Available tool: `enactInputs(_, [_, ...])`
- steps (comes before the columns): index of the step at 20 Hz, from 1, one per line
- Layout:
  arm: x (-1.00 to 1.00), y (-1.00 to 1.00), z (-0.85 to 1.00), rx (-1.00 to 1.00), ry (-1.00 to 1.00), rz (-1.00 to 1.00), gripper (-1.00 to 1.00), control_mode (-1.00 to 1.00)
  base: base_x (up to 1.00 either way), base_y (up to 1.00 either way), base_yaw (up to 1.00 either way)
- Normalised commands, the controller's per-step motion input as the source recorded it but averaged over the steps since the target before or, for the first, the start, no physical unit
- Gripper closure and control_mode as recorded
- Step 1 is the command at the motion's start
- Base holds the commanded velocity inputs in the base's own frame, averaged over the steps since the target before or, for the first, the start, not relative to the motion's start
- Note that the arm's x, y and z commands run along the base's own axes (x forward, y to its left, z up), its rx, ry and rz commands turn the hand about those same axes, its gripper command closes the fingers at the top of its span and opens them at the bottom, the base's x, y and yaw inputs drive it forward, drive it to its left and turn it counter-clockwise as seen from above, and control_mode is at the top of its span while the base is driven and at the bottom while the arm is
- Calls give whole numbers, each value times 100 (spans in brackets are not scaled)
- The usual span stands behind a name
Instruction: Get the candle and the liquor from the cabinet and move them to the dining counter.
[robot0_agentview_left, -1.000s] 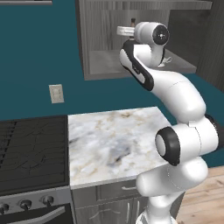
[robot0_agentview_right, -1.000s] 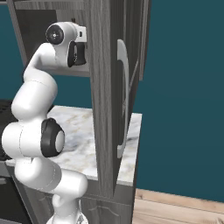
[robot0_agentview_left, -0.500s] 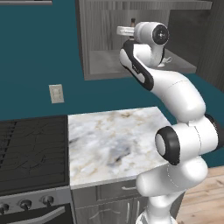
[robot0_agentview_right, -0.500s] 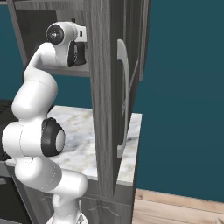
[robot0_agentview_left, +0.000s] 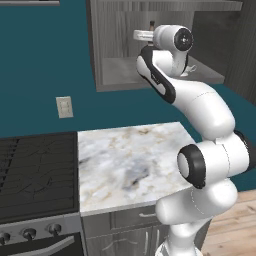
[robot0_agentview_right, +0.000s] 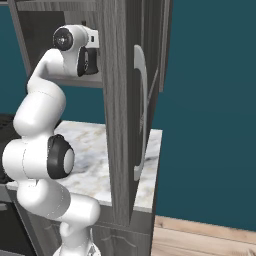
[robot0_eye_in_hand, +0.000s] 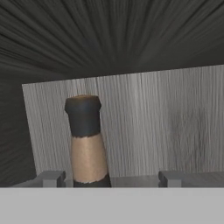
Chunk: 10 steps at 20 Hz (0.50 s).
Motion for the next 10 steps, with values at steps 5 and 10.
enactInputs(5, [0,0,0,0,0,0,100,-100,0,0,0])
enactInputs(10, [0,0,0,0,0,0,100,-100,0,0,0])
